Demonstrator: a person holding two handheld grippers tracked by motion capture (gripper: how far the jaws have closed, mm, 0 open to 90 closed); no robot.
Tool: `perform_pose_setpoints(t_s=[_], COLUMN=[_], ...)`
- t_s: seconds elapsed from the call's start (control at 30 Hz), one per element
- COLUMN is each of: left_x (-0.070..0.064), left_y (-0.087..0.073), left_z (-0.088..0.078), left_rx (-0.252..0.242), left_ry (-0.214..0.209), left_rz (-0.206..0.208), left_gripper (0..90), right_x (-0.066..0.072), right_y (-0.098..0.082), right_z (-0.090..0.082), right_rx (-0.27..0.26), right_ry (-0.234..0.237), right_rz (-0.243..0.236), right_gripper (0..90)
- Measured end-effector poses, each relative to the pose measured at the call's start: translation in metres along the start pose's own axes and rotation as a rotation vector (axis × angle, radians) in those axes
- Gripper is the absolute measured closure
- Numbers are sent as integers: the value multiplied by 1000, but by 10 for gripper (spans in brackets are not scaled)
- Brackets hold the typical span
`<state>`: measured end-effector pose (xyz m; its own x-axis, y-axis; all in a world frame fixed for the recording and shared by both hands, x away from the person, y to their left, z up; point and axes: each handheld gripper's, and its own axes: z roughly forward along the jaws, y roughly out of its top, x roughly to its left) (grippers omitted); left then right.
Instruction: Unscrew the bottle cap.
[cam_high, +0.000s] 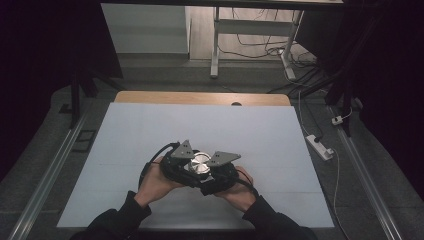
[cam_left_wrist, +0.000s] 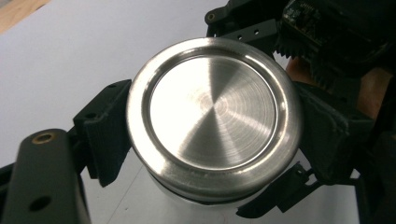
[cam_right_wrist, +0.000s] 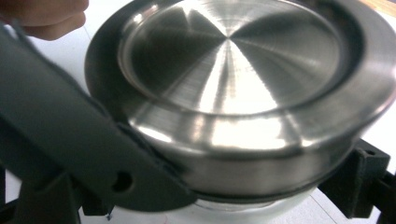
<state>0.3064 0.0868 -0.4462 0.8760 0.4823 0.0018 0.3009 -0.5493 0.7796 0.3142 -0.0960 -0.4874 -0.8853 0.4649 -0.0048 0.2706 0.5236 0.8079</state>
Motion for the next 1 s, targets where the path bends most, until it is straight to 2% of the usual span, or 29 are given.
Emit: perform_pose_setpoints(t_s=[0.17,0.53,1.0], left_x=[2,4,7], left_y=[1,1,-6], left_z=[-6,-16,-27], left_rx=[-37,-21,-31], left_ry=[-6,-1,-21], left_rz=[-38,-25,-48], left_gripper=[192,192,192], right_x=[-1,-5,-17], right_y=[-1,-2,-4], right_z=[1,0,-6], right_rx=[7,-3,-13], right_ry=[-3,-15,-51], right_rz=[-3,0,20], right_gripper=[147,147,147])
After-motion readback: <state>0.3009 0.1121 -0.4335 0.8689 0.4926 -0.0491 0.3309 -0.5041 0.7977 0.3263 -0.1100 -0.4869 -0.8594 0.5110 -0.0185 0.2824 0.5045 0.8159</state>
